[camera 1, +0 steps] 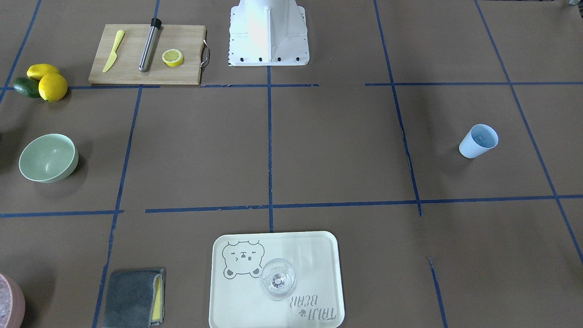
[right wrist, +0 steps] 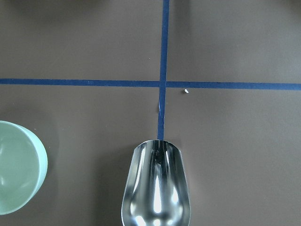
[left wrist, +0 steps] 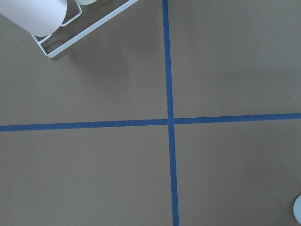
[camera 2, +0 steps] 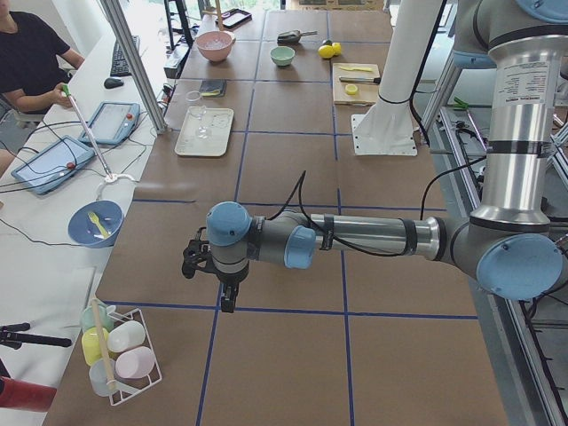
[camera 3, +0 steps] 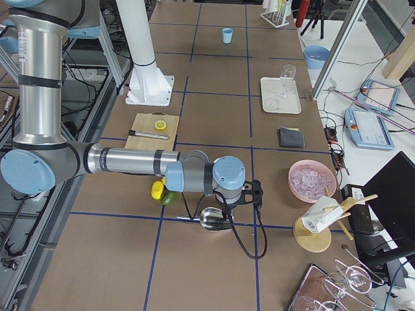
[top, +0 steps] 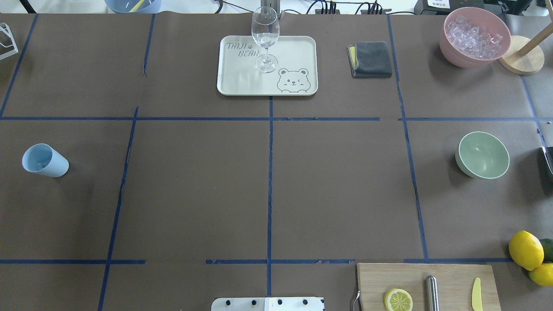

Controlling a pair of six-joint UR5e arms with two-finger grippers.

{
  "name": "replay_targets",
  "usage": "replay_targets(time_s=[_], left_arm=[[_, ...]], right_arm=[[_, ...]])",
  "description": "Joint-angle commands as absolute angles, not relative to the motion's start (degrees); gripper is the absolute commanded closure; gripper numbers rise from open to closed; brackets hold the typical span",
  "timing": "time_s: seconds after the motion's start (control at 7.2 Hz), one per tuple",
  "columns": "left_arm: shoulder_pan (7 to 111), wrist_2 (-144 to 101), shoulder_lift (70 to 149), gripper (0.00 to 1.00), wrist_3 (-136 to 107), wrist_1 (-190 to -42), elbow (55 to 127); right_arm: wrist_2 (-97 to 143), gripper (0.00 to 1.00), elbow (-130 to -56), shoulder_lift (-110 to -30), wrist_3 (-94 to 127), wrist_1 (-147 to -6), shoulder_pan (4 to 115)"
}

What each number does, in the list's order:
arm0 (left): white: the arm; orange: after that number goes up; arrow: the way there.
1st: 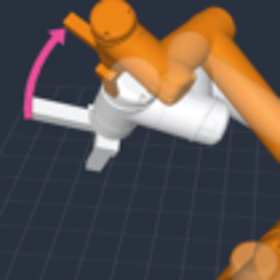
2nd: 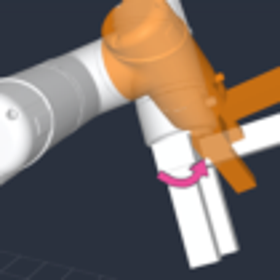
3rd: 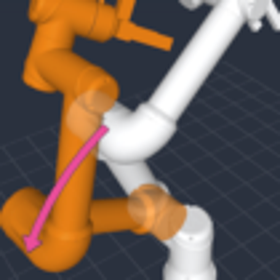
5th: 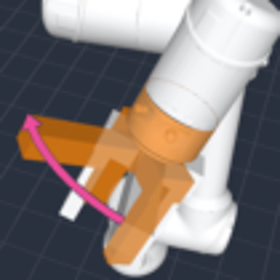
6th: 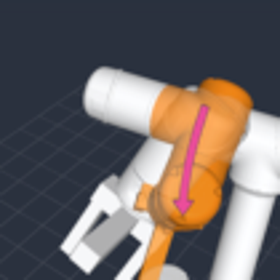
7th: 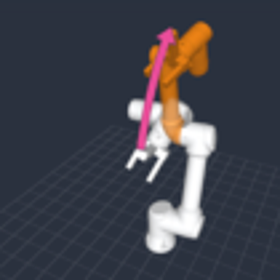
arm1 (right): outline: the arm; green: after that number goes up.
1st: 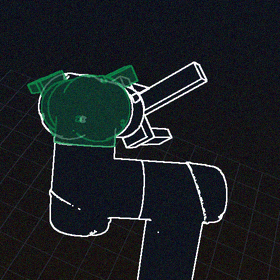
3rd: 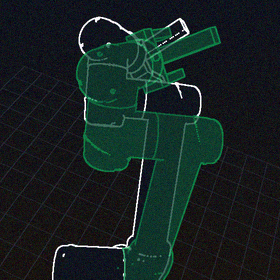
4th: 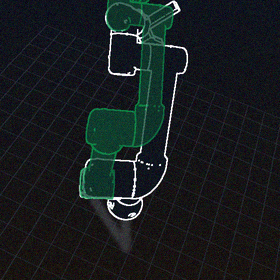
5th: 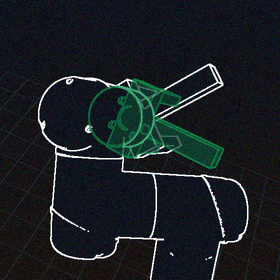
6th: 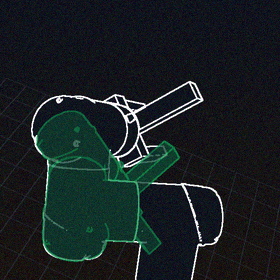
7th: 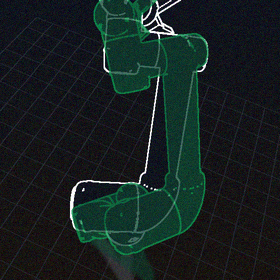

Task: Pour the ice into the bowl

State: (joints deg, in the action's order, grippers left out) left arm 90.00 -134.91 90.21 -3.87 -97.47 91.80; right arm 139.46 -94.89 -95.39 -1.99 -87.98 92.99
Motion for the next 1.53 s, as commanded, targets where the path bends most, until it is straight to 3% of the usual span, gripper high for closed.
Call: replay_targets(time_s=[0.0,0.42,0.69,1.39], left_arm=[[90.0,-134.91,90.35,0.0,-3.87,-97.73,92.02],[89.65,-134.91,91.14,0.0,-5.52,-97.91,96.57],[84.15,-134.21,92.02,0.0,-10.69,-98.87,103.06],[82.35,-141.94,90.36,0.0,-16.69,-109.23,103.79]], right_arm=[[139.4,0.0,-95.27,-95.71,-1.93,-87.72,93.77],[139.39,0.0,-95.53,-96.32,-2.02,-87.63,93.78],[139.57,0.0,-99.39,-94.67,-1.24,-87.89,93.6],[142.64,0.0,-99.75,-94.83,7.21,-87.71,92.99]])
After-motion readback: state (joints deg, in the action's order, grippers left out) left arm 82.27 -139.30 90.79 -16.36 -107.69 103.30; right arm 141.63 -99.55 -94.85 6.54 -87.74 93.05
